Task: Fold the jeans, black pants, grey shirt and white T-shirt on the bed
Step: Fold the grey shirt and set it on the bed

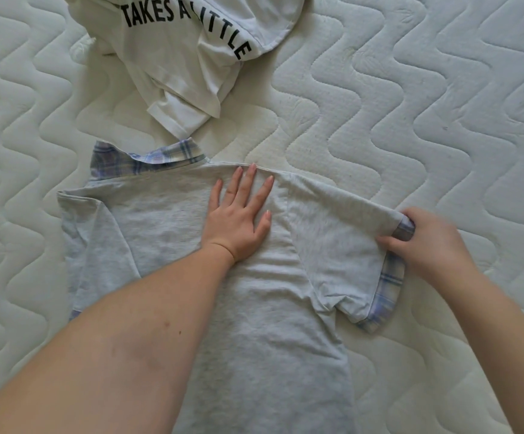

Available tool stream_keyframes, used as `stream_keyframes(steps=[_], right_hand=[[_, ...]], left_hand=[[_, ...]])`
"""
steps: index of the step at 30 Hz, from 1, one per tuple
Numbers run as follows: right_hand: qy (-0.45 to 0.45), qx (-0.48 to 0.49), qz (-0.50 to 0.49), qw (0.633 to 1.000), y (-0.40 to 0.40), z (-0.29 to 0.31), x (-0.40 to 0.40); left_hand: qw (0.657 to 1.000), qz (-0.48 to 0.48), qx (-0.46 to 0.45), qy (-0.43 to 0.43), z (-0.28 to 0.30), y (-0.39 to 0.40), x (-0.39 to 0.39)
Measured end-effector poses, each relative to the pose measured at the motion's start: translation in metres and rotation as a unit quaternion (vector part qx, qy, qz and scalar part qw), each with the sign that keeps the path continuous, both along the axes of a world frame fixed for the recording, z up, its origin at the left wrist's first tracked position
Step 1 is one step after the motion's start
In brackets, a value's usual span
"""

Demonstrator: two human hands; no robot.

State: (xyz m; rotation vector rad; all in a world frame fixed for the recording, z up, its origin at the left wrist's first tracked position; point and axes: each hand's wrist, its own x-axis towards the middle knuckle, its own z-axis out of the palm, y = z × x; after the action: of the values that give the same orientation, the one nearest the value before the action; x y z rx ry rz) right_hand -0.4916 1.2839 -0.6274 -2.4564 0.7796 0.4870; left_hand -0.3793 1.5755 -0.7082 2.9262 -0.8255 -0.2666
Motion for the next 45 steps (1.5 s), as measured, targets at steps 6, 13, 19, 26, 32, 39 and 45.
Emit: stream_keyframes(steps=[6, 13, 19, 26, 32, 39, 45], right_hand=[[-0.162, 0.173, -0.201, 0.950, 0.020, 0.001, -0.033], [-0.207, 0.153, -0.084, 0.963, 0.090, 0.044, -0.041], [-0.236, 0.151, 0.019, 0.960, 0.163, 0.094, -0.033], [-0.177, 0.169, 0.046, 0.969, 0.245, 0.095, -0.007], [-0.104, 0.251, 0.036, 0.962, 0.291, 0.067, -0.002], [-0.061, 0.101, 0.148, 0.982, 0.276, 0.034, -0.033], [0.010, -0.059, 0.196, 0.979, 0.256, 0.021, -0.046]], left_hand=[[1.000, -0.003, 0.001, 0.001, -0.001, 0.000, 0.000], [1.000, -0.003, 0.008, 0.006, -0.003, 0.000, 0.002], [0.988, -0.005, -0.016, 0.151, 0.024, -0.001, 0.016], [0.740, 0.354, -0.424, 0.382, 0.101, 0.034, 0.037], [0.631, 0.443, -0.327, 0.546, 0.103, 0.079, 0.011], [0.686, 0.417, -0.313, 0.508, 0.086, 0.094, -0.019], [0.799, 0.351, -0.268, 0.408, 0.093, 0.096, -0.028]])
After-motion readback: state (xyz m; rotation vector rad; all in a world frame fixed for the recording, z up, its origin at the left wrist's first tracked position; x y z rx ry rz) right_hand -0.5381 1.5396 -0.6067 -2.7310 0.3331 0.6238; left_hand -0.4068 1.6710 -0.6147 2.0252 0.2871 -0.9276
